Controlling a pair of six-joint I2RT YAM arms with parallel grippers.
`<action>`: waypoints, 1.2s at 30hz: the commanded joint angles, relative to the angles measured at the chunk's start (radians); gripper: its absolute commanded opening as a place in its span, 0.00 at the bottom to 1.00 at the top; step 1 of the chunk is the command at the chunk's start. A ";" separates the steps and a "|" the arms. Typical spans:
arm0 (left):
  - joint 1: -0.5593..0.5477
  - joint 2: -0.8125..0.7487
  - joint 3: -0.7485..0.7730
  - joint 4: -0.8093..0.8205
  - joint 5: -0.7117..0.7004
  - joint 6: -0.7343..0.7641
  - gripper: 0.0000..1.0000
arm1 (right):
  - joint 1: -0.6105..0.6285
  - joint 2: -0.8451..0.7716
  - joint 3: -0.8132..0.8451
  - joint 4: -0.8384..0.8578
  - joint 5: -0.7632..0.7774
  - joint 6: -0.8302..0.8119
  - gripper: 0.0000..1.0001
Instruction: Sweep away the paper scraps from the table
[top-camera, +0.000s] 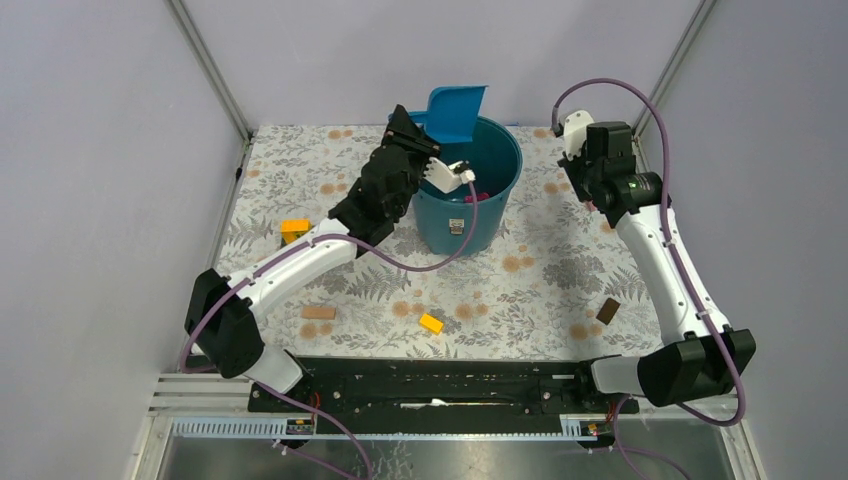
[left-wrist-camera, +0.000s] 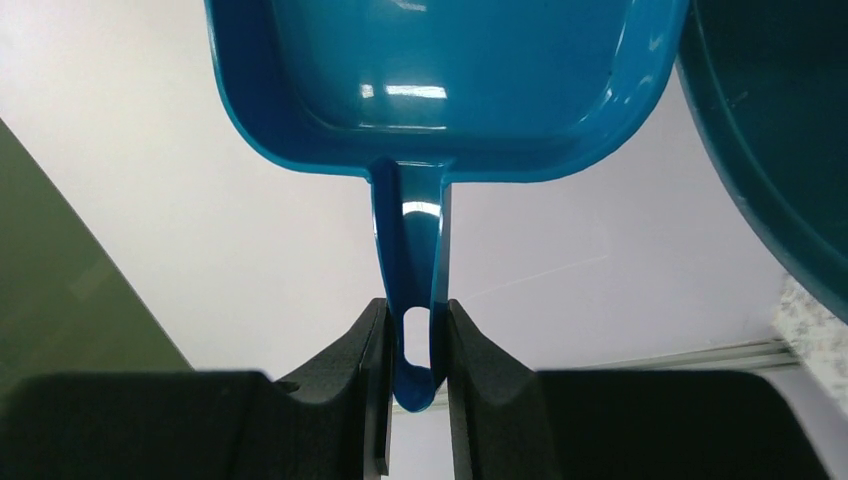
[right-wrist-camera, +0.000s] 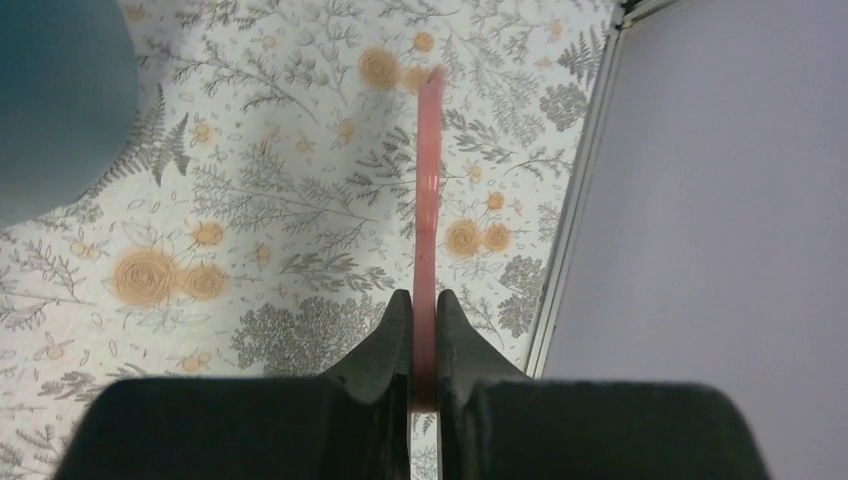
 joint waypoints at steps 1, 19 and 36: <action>-0.004 -0.021 0.116 0.026 -0.067 -0.176 0.00 | -0.001 0.010 0.034 -0.054 -0.050 -0.018 0.00; 0.231 -0.005 0.570 -0.936 -0.102 -1.328 0.00 | 0.000 -0.016 -0.057 -0.073 -0.066 -0.136 0.00; 0.432 -0.108 0.124 -1.226 0.403 -1.876 0.00 | 0.309 -0.381 -0.626 -0.073 -0.066 -0.136 0.00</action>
